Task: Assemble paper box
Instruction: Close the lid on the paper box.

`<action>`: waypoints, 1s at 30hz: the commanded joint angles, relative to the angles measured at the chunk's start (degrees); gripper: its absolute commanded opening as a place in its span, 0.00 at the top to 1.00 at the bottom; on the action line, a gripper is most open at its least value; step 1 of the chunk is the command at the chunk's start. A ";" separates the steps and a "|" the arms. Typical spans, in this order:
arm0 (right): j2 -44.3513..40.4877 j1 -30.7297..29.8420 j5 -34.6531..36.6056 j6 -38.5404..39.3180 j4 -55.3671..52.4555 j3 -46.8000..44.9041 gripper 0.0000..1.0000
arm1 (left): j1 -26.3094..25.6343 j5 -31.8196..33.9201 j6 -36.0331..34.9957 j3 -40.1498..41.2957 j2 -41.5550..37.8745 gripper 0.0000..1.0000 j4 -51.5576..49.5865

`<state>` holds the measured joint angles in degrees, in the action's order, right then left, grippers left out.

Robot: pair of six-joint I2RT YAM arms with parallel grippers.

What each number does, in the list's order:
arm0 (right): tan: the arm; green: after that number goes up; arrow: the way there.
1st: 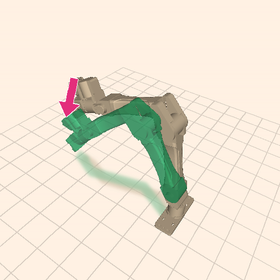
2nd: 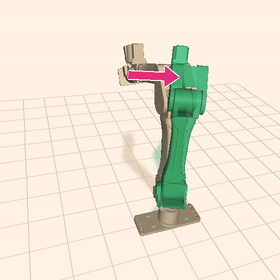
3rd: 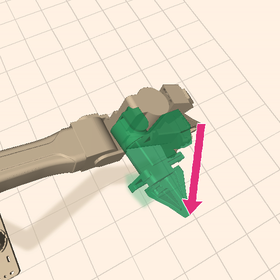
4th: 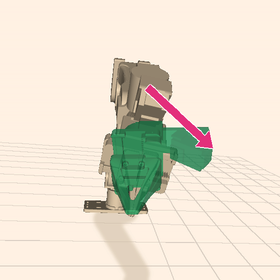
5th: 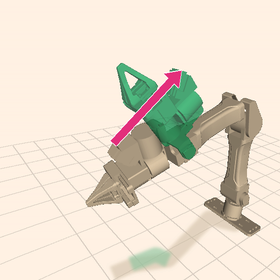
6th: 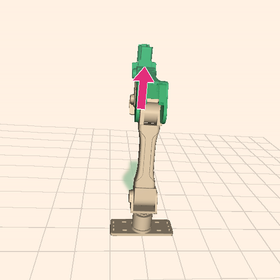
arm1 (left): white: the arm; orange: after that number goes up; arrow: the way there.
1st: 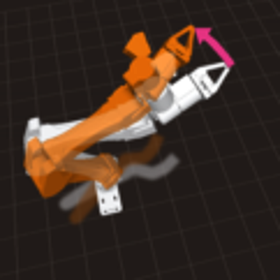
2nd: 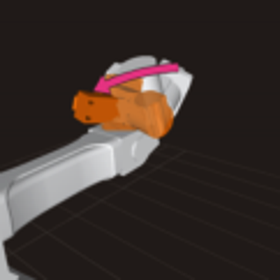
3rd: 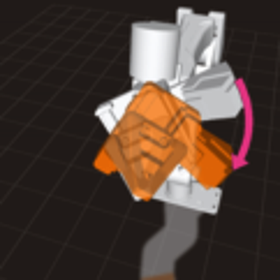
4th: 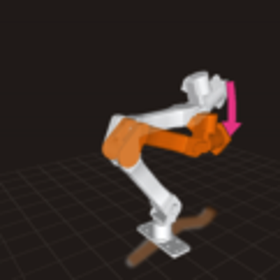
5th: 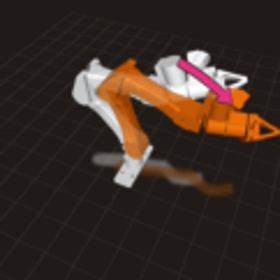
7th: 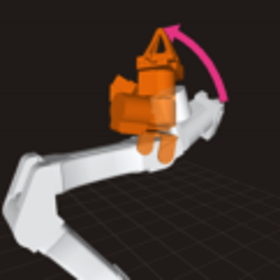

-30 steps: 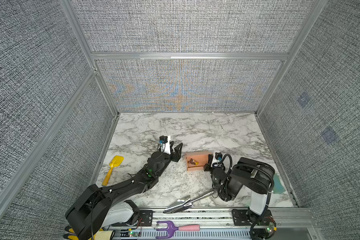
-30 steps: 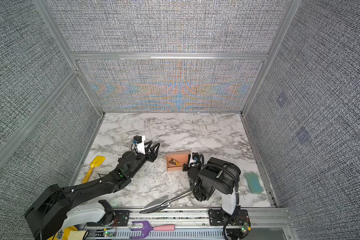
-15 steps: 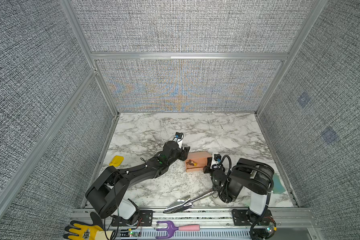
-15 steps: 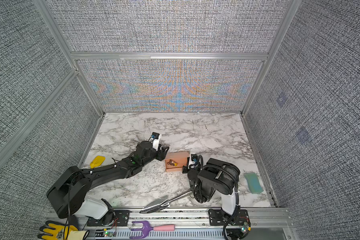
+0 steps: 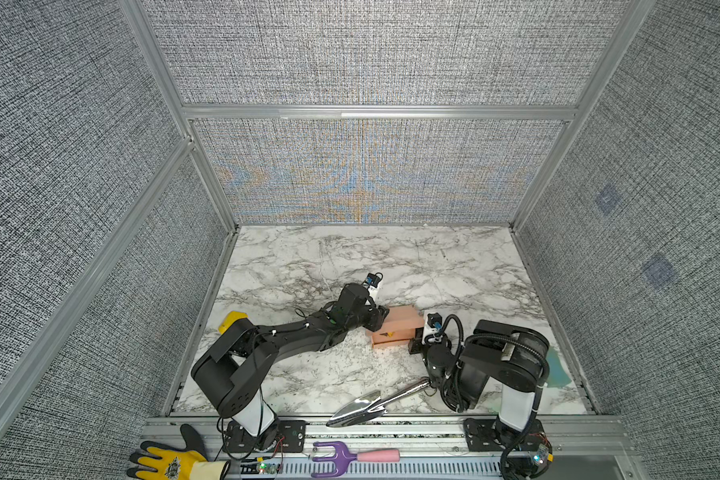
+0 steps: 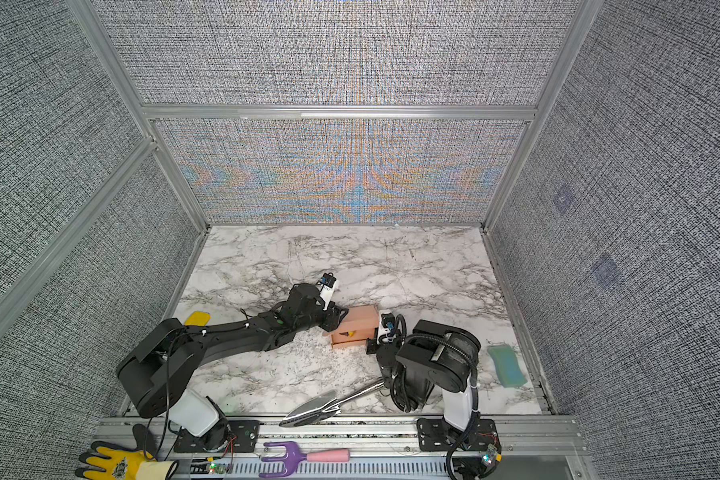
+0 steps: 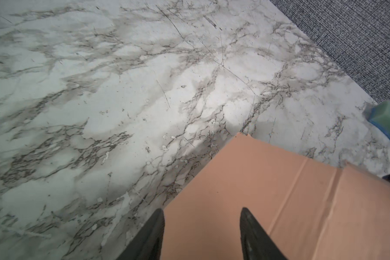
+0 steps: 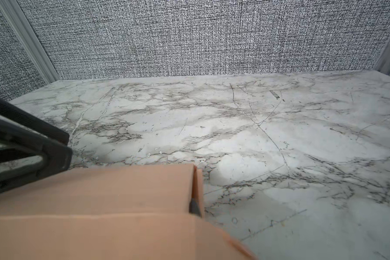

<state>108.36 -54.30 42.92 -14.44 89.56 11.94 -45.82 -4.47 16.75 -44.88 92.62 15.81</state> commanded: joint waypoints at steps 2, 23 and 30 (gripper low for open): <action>-0.49 -0.28 -0.07 -0.29 -0.59 -0.25 0.66 | -0.84 1.14 0.61 0.67 1.21 0.45 0.83; -21.80 -2.45 -11.45 -7.43 -25.45 -6.04 0.33 | -1.02 4.02 2.18 -0.59 6.33 0.49 0.03; -45.21 -2.94 -13.06 -15.97 -64.81 -2.07 0.33 | -1.02 5.00 2.21 -2.35 7.99 0.50 -1.93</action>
<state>68.34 -57.06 31.03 -24.97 46.39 8.45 -46.83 0.01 18.70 -46.92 99.90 18.04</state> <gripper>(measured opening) 0.670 0.505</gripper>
